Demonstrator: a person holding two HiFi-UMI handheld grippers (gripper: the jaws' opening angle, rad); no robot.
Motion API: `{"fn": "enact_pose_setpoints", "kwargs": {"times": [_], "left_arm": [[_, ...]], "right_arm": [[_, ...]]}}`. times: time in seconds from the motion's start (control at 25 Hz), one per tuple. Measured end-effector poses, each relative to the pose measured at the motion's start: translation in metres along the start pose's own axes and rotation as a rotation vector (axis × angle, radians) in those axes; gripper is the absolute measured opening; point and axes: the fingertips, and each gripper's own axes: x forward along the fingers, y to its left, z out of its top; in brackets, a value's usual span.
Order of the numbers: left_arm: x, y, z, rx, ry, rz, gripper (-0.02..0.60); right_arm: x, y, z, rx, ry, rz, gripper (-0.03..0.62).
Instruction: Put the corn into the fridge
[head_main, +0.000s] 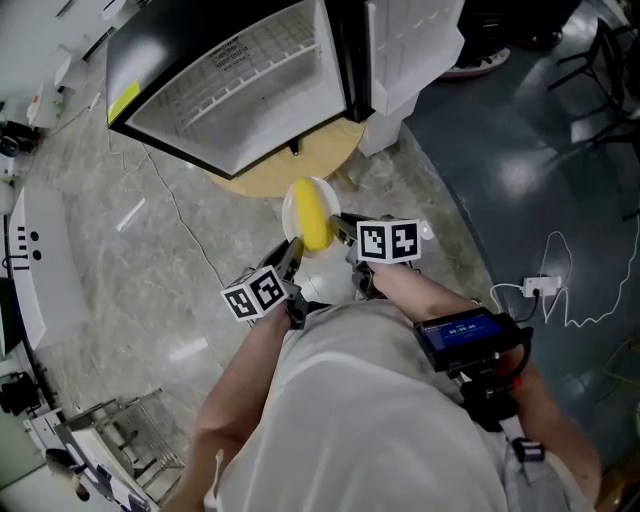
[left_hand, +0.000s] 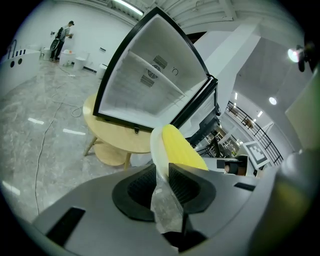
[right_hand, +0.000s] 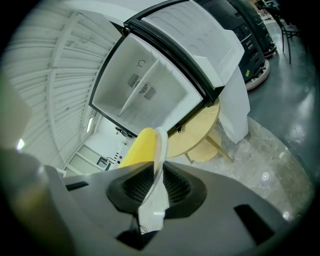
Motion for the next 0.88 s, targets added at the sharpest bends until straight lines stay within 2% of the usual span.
{"fn": "enact_pose_setpoints", "kwargs": {"times": [0.28, 0.48, 0.88], "left_arm": [[0.006, -0.004, 0.009, -0.025, -0.019, 0.016, 0.084], [0.009, 0.001, 0.02, -0.01, -0.007, 0.026, 0.084], [0.034, 0.005, 0.035, 0.013, 0.041, -0.016, 0.084]], "right_arm": [[0.003, 0.0, 0.016, -0.015, 0.011, 0.022, 0.055], [0.011, 0.002, 0.023, 0.001, 0.001, 0.03, 0.055], [0.022, -0.014, 0.038, 0.033, -0.021, -0.014, 0.055]]}}
